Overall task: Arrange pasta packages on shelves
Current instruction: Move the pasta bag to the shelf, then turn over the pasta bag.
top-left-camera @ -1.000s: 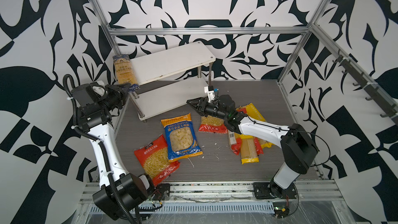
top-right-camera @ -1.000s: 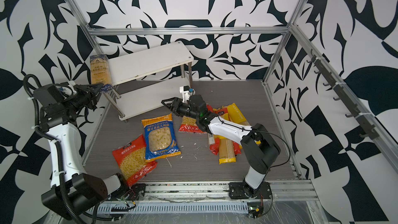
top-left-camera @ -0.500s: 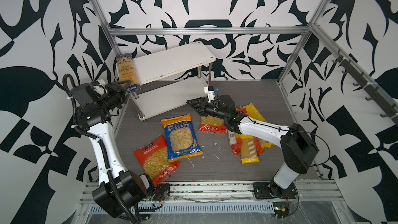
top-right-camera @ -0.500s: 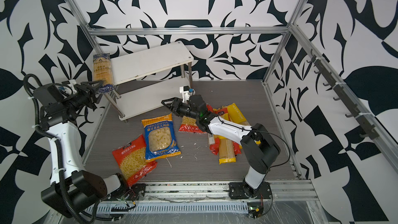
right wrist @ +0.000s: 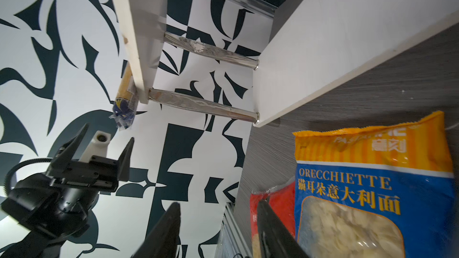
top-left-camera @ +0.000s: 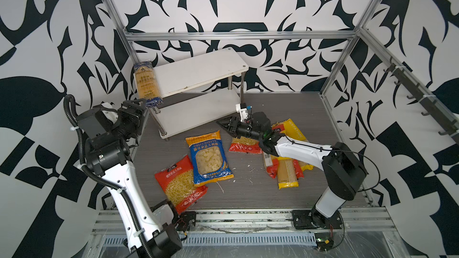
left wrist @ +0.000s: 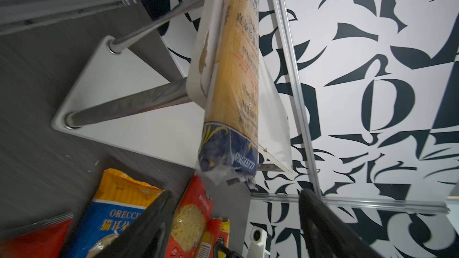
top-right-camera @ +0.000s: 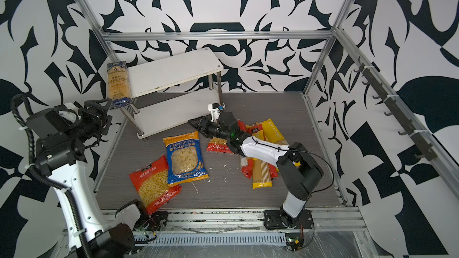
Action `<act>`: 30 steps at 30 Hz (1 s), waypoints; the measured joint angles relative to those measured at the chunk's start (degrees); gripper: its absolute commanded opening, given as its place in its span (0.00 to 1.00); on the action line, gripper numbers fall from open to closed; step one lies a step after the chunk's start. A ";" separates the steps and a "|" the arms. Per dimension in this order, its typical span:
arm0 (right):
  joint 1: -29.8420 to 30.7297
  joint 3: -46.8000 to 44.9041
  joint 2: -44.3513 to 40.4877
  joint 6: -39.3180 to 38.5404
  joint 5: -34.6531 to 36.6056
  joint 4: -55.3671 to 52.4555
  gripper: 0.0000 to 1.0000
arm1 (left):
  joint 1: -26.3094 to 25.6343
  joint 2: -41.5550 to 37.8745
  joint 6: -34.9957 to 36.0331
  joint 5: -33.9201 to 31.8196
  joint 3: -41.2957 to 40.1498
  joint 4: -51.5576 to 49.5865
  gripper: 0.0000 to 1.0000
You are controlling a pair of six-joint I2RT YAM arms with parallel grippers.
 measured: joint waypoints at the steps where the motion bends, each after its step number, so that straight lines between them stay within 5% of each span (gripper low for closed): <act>1: 0.00 -0.22 0.00 -0.13 0.00 -0.46 0.52 | -0.76 -0.79 1.22 -1.44 0.57 -1.53 0.81; 10: -0.17 -0.35 -0.04 -3.04 1.01 -5.95 0.52 | -13.49 -7.58 5.46 -6.84 -5.03 -3.78 0.81; 15: -1.68 -2.56 -4.13 -7.30 2.84 -14.51 0.52 | -30.03 -9.51 7.43 -12.04 -9.11 -0.42 0.80; 25: -15.17 -2.99 -17.77 -30.80 17.59 -50.18 0.59 | -74.99 0.15 13.97 -34.56 -19.96 14.21 0.83; 30: -17.03 -2.93 -13.75 -39.39 25.27 -59.36 0.62 | -81.77 10.80 15.04 -39.01 -22.99 21.97 0.83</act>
